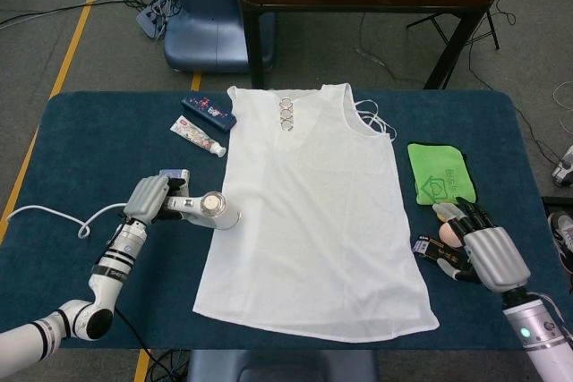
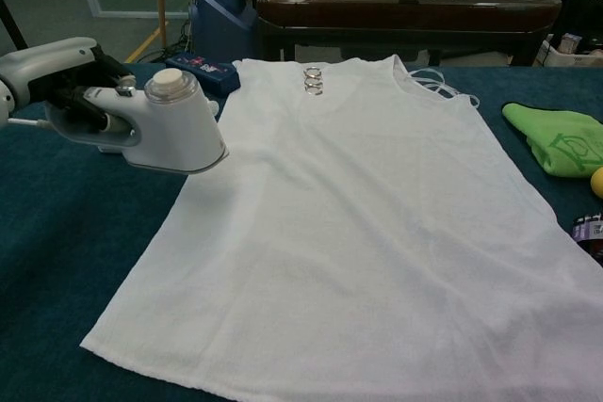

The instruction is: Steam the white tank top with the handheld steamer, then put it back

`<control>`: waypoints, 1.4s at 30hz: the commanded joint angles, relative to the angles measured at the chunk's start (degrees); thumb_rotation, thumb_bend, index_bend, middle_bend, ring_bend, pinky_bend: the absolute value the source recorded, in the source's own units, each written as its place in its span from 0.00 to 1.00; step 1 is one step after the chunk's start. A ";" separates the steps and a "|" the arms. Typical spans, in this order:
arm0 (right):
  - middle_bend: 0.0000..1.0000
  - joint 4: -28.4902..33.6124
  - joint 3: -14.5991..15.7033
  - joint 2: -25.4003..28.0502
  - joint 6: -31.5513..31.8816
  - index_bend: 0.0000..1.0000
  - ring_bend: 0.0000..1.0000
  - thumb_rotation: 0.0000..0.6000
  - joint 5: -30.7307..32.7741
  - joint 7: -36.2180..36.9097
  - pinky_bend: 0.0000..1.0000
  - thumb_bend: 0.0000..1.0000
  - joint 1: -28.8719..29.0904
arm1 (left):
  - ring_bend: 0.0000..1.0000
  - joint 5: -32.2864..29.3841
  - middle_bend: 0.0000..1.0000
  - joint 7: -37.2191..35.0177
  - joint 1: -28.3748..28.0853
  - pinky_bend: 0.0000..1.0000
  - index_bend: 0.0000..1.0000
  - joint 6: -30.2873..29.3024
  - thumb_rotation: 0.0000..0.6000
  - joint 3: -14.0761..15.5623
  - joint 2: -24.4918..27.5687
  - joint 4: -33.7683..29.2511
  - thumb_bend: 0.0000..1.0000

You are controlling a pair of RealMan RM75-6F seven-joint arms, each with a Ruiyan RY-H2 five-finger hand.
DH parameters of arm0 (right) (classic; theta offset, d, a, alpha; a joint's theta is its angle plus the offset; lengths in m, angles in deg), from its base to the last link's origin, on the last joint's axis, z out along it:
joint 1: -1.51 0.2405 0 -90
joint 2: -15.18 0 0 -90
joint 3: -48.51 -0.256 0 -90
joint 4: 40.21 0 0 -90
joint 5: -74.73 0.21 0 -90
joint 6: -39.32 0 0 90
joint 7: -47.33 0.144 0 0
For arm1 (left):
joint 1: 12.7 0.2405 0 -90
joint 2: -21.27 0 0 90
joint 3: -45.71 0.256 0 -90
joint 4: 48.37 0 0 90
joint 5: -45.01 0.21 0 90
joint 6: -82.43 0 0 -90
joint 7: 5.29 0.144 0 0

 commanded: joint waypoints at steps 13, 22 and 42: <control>0.15 1.93 4.60 -3.92 -15.22 0.02 0.03 1.00 -3.37 -1.16 0.09 0.65 8.73 | 0.69 -1.68 0.83 11.20 -6.77 0.76 0.90 1.12 1.00 -0.15 -9.50 1.29 0.23; 0.15 -2.21 7.58 -8.85 -18.66 0.02 0.03 1.00 -2.99 0.73 0.09 0.26 9.70 | 0.69 -5.49 0.83 13.10 -9.39 0.76 0.90 3.58 1.00 -1.26 -13.40 6.47 0.23; 0.15 -7.98 10.28 -14.10 -17.07 0.03 0.03 1.00 -2.41 3.15 0.09 0.13 8.86 | 0.69 -7.11 0.83 10.39 -10.47 0.76 0.90 5.67 1.00 -1.35 -17.70 15.93 0.23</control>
